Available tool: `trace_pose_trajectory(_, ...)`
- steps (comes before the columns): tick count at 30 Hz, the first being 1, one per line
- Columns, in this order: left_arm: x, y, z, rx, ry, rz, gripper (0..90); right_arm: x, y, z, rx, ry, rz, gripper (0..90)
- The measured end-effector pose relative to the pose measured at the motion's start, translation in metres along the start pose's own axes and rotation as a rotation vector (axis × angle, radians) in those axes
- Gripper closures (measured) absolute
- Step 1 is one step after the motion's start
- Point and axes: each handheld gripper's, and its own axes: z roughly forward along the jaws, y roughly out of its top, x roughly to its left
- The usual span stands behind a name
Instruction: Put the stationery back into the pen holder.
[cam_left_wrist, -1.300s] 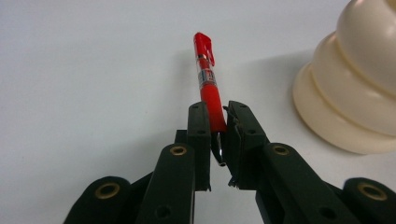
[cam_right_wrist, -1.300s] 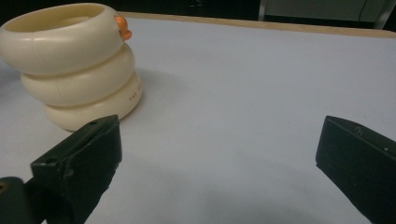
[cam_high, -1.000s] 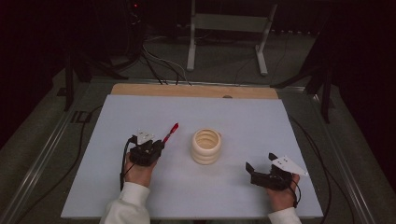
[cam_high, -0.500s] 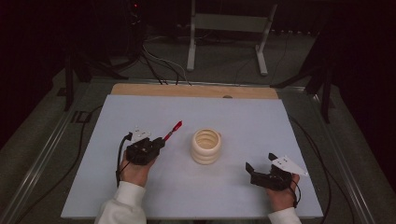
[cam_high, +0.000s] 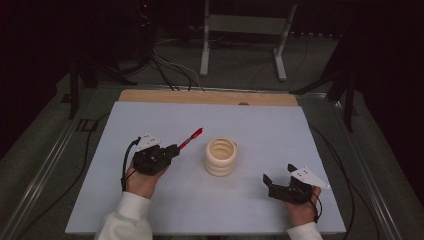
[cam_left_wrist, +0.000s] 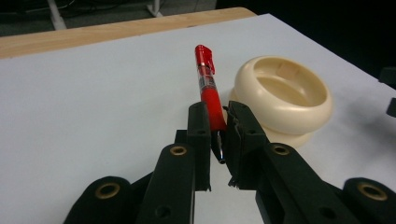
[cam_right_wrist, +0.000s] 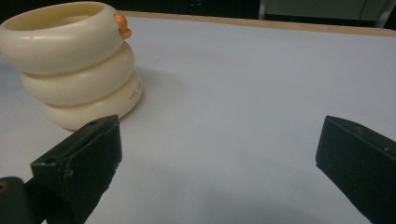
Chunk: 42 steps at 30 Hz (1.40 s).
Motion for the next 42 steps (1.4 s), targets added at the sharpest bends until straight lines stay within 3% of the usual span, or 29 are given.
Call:
trace_pose_trajectory(14, -0.012, 0.01, -0.006, 0.006, -0.079, 0.071, 81.2, 0.0, 0.0, 0.0, -0.001, 0.002, 0.004, 0.6)
trace_pose_trajectory(19, -0.016, 0.014, -0.007, 0.005, -0.116, 0.121, 81.2, 0.0, 0.0, 0.0, -0.001, 0.004, 0.006, 0.6)
trace_pose_trajectory(31, -0.014, 0.018, -0.004, 0.016, -0.207, 0.155, 81.2, 0.0, -0.001, 0.001, 0.001, 0.005, 0.007, 0.6)
trace_pose_trajectory(39, -0.016, 0.022, 0.0, 0.042, -0.229, 0.182, 81.1, -0.001, -0.001, 0.001, 0.005, 0.008, 0.003, 0.6)
trace_pose_trajectory(42, -0.015, 0.024, 0.002, 0.046, -0.234, 0.175, 81.1, -0.001, -0.001, 0.001, 0.005, 0.007, 0.006, 0.6)
